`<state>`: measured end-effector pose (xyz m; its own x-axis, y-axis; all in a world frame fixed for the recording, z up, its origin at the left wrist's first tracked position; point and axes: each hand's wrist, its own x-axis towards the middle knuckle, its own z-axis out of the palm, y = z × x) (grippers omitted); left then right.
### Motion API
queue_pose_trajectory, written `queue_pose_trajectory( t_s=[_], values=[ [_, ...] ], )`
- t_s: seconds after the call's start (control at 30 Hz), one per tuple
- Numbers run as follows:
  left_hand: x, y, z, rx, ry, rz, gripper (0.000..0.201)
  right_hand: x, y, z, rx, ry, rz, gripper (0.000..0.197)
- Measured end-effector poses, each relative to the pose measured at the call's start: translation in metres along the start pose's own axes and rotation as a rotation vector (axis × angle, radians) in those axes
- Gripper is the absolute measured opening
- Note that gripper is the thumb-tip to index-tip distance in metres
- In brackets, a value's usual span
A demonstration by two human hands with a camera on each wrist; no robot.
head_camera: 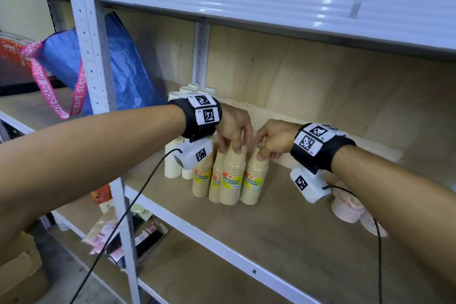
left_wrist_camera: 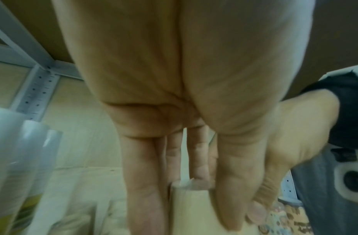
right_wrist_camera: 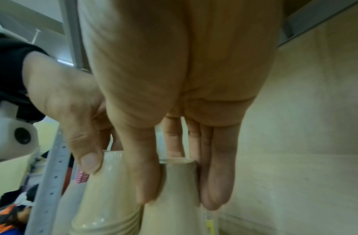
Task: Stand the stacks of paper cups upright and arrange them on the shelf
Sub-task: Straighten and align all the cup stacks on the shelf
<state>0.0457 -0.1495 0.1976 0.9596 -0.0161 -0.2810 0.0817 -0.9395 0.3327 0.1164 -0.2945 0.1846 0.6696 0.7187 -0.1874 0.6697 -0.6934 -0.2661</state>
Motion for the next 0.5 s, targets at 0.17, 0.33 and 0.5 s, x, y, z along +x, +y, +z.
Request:
queue_pose_trajectory(
  t_s=[0.17, 0.33, 0.5],
  values=[
    [0.033, 0.027, -0.017, -0.005, 0.112, 0.065, 0.03, -0.007, 0.041, -0.026, -0.027, 0.127, 0.125, 0.021],
    [0.068, 0.05, -0.021, -0.018, 0.217, 0.083, 0.031, -0.011, 0.073, -0.04, -0.111, 0.202, 0.246, 0.026],
    [0.106, 0.065, -0.015, -0.01, 0.272, 0.108, 0.033, -0.007, 0.1, -0.042, -0.164, 0.21, 0.317, 0.036]
  ],
)
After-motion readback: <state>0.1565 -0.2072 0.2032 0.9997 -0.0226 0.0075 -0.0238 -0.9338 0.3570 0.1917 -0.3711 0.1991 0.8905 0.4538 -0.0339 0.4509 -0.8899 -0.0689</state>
